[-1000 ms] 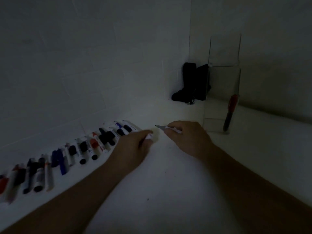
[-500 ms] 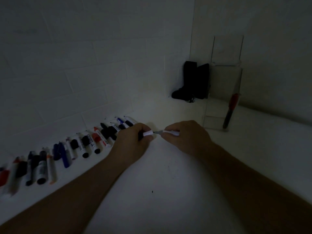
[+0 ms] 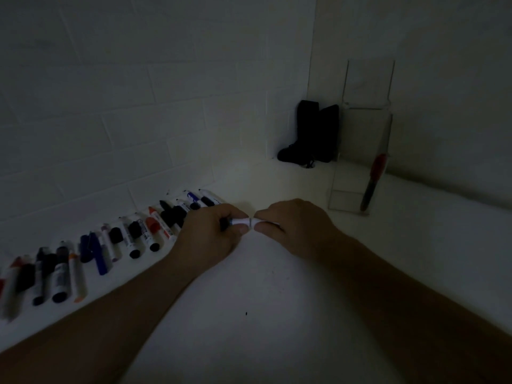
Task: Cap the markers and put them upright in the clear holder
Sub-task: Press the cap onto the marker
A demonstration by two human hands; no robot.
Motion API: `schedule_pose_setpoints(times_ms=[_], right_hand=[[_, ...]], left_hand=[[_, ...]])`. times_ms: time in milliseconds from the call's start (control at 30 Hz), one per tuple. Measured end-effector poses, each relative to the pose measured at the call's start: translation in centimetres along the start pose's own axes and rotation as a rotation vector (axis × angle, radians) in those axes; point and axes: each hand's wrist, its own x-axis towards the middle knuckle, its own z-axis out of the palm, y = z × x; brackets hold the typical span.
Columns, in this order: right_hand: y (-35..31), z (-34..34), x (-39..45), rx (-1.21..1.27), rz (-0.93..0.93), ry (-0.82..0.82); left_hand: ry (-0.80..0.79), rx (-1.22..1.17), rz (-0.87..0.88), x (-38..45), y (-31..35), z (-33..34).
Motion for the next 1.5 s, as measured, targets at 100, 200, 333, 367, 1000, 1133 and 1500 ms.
schedule_pose_setpoints(times_ms=[100,200,333,367,1000,1133,1500], right_hand=[[-0.3,0.1,0.1,0.029,0.019,0.027],[-0.5,0.1,0.0,0.024,0.013,0.013],[-1.0,-0.2,0.1,0.020,0.020,-0.002],[-1.2,-0.3,0.0,0.003,-0.007,0.013],[3.7,-17.2,-0.4,0.238,0.465,0.683],[6.6,-15.8,-0.6,-0.022,0.538,0.476],[9.5,-13.3,-1.0,-0.387,0.684,-0.023]], left_hand=[[0.017,0.020,0.030,-0.1,0.0,-0.1],[0.040,0.066,0.093,-0.3,0.2,-0.2],[0.053,0.067,0.133,-0.4,0.3,-0.5],[0.054,0.057,0.139,-0.5,0.3,-0.6],[-0.149,0.008,0.246,-1.4,1.0,1.1],[-0.144,0.066,0.270,-1.3,0.9,1.1],[-0.183,0.088,0.339,-1.2,1.0,1.2]])
